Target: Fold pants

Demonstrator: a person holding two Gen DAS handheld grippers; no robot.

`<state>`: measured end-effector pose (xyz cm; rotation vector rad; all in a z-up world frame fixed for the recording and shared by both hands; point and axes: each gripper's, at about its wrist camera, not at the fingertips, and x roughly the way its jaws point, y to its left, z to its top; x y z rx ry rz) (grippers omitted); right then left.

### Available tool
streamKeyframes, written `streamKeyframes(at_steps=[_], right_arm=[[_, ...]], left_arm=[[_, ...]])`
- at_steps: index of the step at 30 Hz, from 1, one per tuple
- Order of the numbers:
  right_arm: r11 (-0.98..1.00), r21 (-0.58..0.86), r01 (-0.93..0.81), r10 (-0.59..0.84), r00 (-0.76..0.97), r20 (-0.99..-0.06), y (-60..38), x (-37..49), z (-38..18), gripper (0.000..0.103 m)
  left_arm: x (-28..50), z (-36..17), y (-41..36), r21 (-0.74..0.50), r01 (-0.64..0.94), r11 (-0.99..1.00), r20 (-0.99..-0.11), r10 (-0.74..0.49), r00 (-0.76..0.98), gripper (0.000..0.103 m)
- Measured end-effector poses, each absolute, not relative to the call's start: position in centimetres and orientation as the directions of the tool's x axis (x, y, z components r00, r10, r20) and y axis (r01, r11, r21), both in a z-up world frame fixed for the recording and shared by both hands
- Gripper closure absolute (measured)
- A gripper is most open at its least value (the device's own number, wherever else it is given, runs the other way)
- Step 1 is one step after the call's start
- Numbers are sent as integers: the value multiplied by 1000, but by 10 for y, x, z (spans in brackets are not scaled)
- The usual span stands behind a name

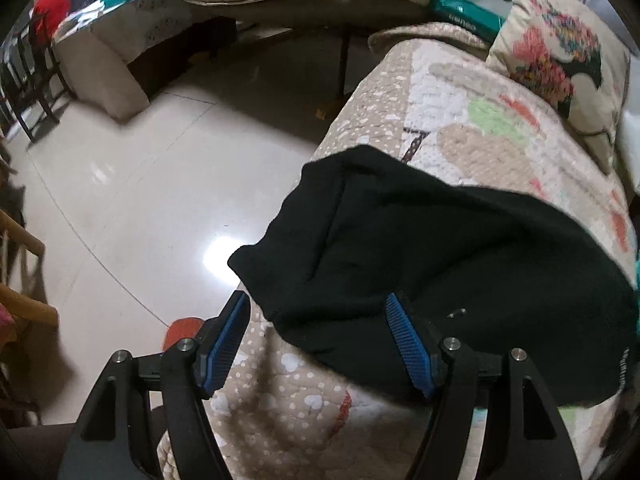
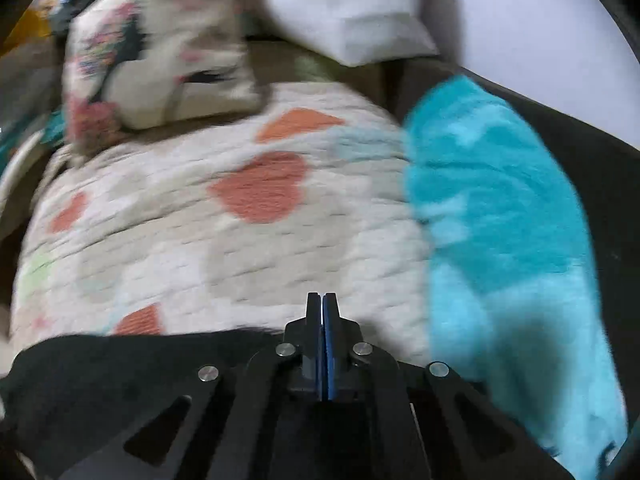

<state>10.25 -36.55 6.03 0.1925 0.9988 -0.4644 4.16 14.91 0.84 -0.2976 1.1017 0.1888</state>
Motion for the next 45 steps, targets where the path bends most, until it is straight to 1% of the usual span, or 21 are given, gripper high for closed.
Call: streamKeyframes(at_steps=[3, 4, 5, 6, 7, 8, 10, 11, 13, 16, 19, 23, 26, 29, 34, 36, 37, 38, 39, 41, 45], right_arm=[[896, -49, 440, -286, 492, -822, -357, 90, 73, 99], [911, -43, 409, -268, 511, -817, -348, 87, 77, 94], [928, -39, 372, -247, 530, -811, -336, 86, 81, 77], [946, -25, 322, -211, 560, -801, -321, 85, 85, 65], [962, -12, 274, -177, 588, -790, -305, 85, 89, 38], [980, -2, 199, -128, 623, -772, -281, 85, 92, 27], [998, 16, 63, -27, 632, -775, -240, 89, 91, 27], [998, 38, -41, 55, 608, -792, -208, 93, 88, 27], [984, 50, -172, 140, 566, -812, -160, 98, 80, 28], [922, 97, -374, 281, 477, -833, -81, 109, 71, 29], [841, 153, -519, 379, 364, -851, -11, 125, 65, 29], [762, 146, -631, 399, 281, -873, 51, 141, 62, 29], [692, 154, -705, 394, 190, -899, 90, 150, 51, 29], [646, 119, -754, 331, 136, -934, 122, 155, 31, 29], [589, 79, -805, 225, 69, -972, 153, 158, -1, 29], [565, 74, -822, 211, 57, -976, 161, 154, -7, 35], [555, 71, -829, 204, 53, -977, 165, 152, -9, 53], [552, 50, -832, 186, 64, -980, 167, 150, -11, 61], [549, 34, -835, 179, 77, -981, 166, 148, -11, 64], [558, 52, -828, 196, 71, -978, 164, 146, -6, 78], [577, 68, -814, 251, 98, -963, 147, 141, 18, 84]], left_arm=[[36, 17, 169, -232, -351, 907, -875, -38, 482, 33], [35, 19, 177, -243, -376, 894, -870, -29, 492, 33], [33, 21, 183, -243, -400, 884, -868, -13, 497, 33], [31, 21, 194, -227, -437, 870, -869, 21, 494, 33], [29, 20, 202, -214, -466, 859, -874, 46, 484, 33], [28, 18, 210, -206, -492, 846, -880, 60, 471, 33], [23, 11, 228, -221, -545, 809, -891, 60, 450, 33], [21, 9, 234, -222, -569, 792, -897, 63, 438, 33], [14, 7, 245, -236, -627, 742, -904, 70, 423, 33], [5, 5, 249, -348, -670, 656, -894, -16, 448, 33], [6, 1, 237, -448, -651, 613, -865, -113, 489, 33], [9, -7, 211, -448, -574, 685, -849, -126, 513, 33], [14, -32, 203, -447, -549, 706, -862, -175, 477, 33], [19, -38, 214, -516, -565, 643, -837, -238, 493, 33], [24, -45, 212, -518, -593, 617, -839, -233, 491, 31], [29, -44, 208, -494, -594, 635, -852, -219, 475, 31], [30, -43, 207, -487, -585, 649, -855, -217, 471, 36], [31, -40, 207, -499, -566, 656, -847, -232, 478, 52], [34, -37, 205, -516, -538, 667, -836, -255, 487, 69], [39, -26, 197, -517, -487, 704, -828, -268, 492, 86], [39, -9, 190, -547, -443, 710, -805, -301, 512, 89]])
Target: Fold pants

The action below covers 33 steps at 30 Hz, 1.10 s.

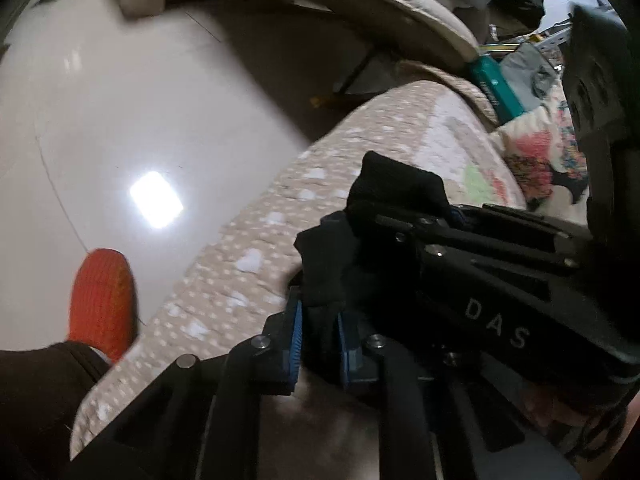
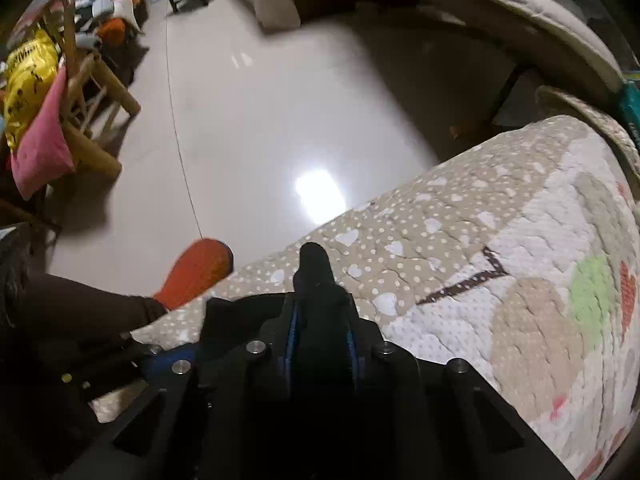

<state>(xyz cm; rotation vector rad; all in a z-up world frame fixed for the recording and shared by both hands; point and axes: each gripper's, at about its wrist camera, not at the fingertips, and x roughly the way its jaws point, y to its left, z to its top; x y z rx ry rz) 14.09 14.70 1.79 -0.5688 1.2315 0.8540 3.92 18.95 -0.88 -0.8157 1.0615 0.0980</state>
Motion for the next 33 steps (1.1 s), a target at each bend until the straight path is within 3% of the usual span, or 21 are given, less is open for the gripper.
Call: streamKeyframes(at_steps=[6, 17, 19, 21, 25, 31, 33], right_arm=[[636, 96, -765, 338, 164, -927, 102, 137, 54, 85], [795, 243, -556, 469, 309, -827, -46, 133, 94, 85], [814, 284, -507, 485, 325, -812, -77, 130, 89, 82], [846, 306, -437, 473, 350, -808, -114, 125, 78, 76], [926, 263, -271, 359, 412, -838, -179, 113, 54, 56], [987, 158, 12, 129, 518, -845, -254, 101, 66, 55], [982, 191, -1, 158, 565, -810, -253, 97, 84, 54]], left_arm=[[42, 19, 169, -602, -368, 709, -756, -357, 549, 89], [57, 67, 54, -551, -111, 827, -739, -421, 527, 89], [55, 66, 22, -517, -38, 855, -754, -434, 493, 86], [46, 62, 1, -499, 23, 866, -765, -453, 458, 70], [19, 56, -17, -497, 140, 856, -770, -510, 383, 56], [-6, 64, 13, -503, 193, 842, -748, -536, 390, 51], [1, 62, 31, -495, 129, 859, -757, -499, 422, 47]])
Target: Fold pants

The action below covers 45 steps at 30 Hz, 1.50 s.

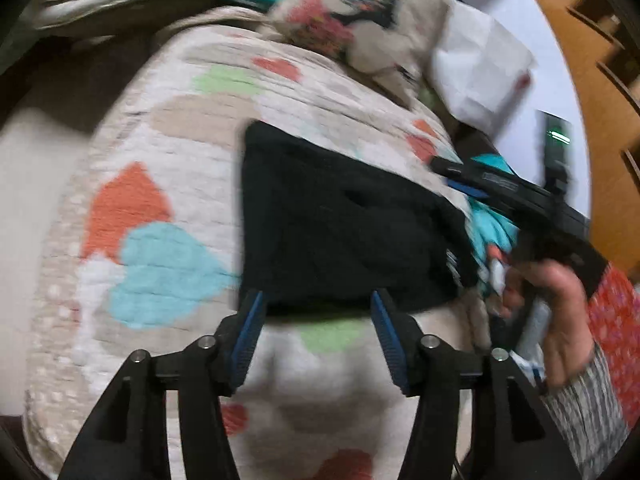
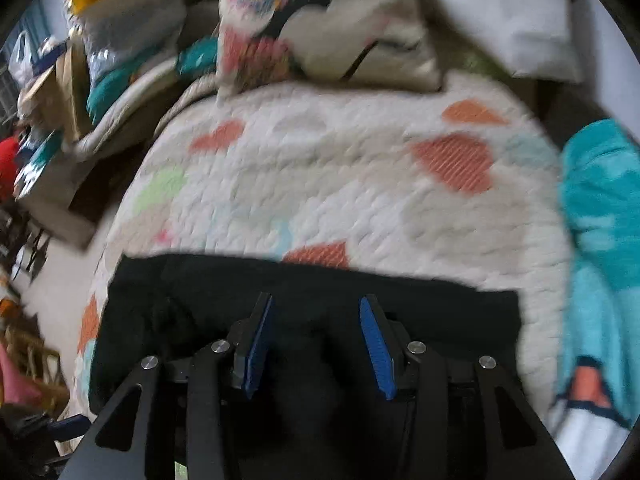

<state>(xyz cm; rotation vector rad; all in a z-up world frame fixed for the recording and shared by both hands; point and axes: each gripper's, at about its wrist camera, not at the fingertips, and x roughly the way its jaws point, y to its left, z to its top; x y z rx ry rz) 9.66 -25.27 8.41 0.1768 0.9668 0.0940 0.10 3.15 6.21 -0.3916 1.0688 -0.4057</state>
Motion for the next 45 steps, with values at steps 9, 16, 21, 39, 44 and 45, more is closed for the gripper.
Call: streamKeyframes(at_steps=[9, 16, 21, 39, 44, 45], right_arm=[[912, 369, -176, 409, 427, -806, -176, 87, 61, 54], [961, 244, -129, 276, 439, -855, -175, 111, 72, 54], [924, 243, -295, 336, 326, -883, -107, 163, 75, 31], [870, 214, -445, 311, 158, -937, 18, 193, 37, 88], [873, 270, -407, 365, 177, -914, 13, 195, 47, 68], [876, 283, -391, 382, 204, -901, 3, 195, 57, 67]], left_arm=[[47, 24, 65, -538, -112, 835, -789, -453, 415, 47], [50, 0, 36, -561, -41, 827, -774, -506, 381, 45], [44, -1, 13, -470, 50, 881, -811, -454, 368, 75], [37, 11, 87, -383, -133, 914, -870, -308, 384, 74], [30, 10, 104, -412, -213, 886, -867, -309, 390, 57], [26, 12, 109, -412, -219, 884, -866, -305, 396, 57]])
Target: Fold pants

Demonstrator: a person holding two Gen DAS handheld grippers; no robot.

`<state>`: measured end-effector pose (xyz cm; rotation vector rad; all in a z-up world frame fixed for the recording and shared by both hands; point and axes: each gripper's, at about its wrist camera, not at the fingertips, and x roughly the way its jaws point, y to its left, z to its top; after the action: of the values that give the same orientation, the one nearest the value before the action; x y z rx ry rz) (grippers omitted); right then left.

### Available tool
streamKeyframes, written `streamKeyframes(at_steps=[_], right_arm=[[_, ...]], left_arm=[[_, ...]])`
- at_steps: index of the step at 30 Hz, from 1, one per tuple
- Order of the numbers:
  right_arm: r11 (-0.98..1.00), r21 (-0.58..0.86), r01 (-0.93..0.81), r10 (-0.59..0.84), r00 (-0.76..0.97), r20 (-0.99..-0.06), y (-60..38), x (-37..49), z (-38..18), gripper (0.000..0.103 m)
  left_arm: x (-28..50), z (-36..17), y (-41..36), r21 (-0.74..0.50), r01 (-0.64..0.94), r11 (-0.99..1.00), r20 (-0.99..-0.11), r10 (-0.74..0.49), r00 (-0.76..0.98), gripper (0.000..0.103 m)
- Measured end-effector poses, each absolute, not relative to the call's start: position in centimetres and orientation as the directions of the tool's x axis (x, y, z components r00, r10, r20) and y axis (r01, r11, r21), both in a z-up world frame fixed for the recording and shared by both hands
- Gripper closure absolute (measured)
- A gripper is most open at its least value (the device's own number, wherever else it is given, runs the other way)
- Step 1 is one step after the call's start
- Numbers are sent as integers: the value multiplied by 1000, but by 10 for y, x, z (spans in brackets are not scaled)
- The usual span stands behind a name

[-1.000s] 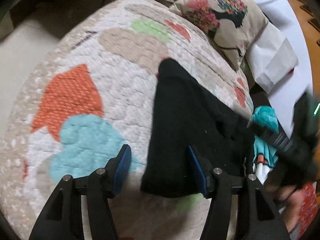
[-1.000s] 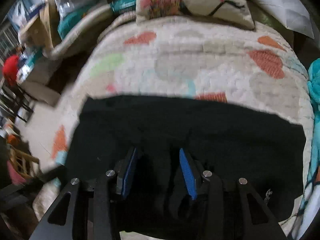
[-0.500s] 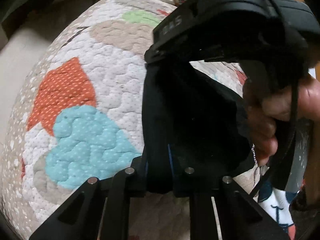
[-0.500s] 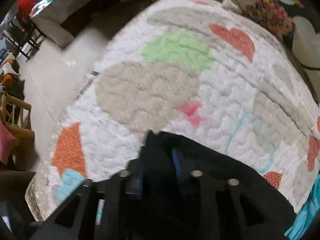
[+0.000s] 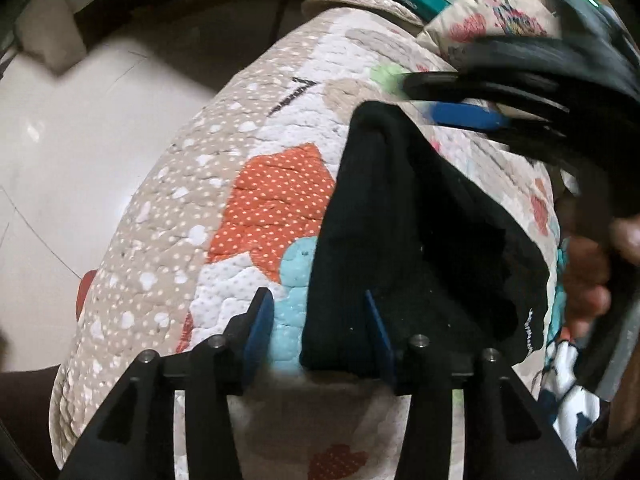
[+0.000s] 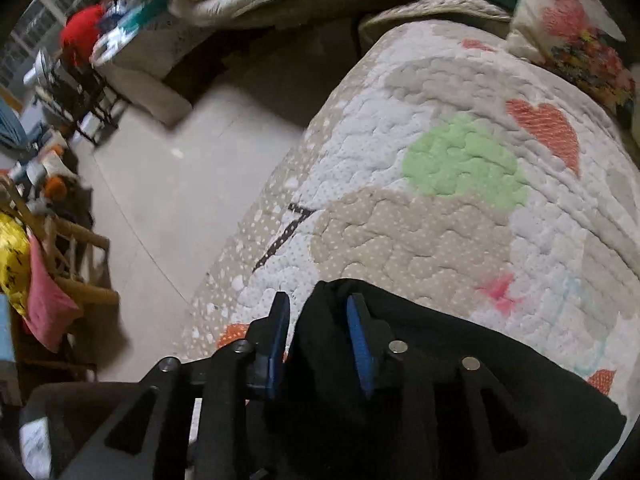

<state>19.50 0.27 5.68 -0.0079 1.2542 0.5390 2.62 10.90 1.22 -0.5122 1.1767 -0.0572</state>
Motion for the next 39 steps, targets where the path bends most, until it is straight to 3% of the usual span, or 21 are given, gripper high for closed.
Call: streamKeyframes(at_steps=[2, 7, 14, 16, 20, 22, 25, 27, 29, 34, 39], right_arm=[[894, 292, -339, 397, 300, -868, -34, 188, 83, 60], [945, 243, -221, 318, 429, -845, -112, 146, 109, 59], [928, 310, -208, 368, 373, -852, -120, 81, 55, 59], [960, 215, -180, 266, 342, -901, -116, 78, 28, 59], [964, 252, -87, 264, 426, -865, -157, 61, 43, 58], [937, 350, 21, 289, 518, -805, -203, 44, 62, 57], [866, 425, 262, 188, 617, -764, -277, 13, 74, 55], [805, 474, 357, 151, 650, -745, -309, -6, 69, 55], [775, 485, 405, 131, 648, -751, -321, -11, 59, 51], [744, 489, 455, 117, 632, -766, -321, -12, 32, 49], [726, 531, 437, 151, 652, -743, -325, -3, 13, 48]], left_arm=[[24, 17, 112, -411, -237, 881, -861, -290, 417, 57], [13, 31, 115, -393, -265, 881, -845, -232, 481, 57], [24, 38, 89, -294, -204, 934, -837, -149, 527, 57], [28, 36, 89, -281, -211, 936, -841, -134, 525, 57], [33, 42, 95, -305, -204, 930, -826, -152, 543, 57], [40, 50, 89, -333, -155, 930, -816, -202, 541, 57], [55, 67, 60, -360, -60, 931, -798, -274, 537, 56], [66, 79, 28, -346, 29, 938, -794, -309, 524, 48], [79, 87, -6, -331, 124, 935, -798, -348, 492, 43], [115, 88, -111, -294, 361, 885, -824, -427, 373, 41], [154, 55, -190, -280, 455, 845, -867, -426, 258, 41]])
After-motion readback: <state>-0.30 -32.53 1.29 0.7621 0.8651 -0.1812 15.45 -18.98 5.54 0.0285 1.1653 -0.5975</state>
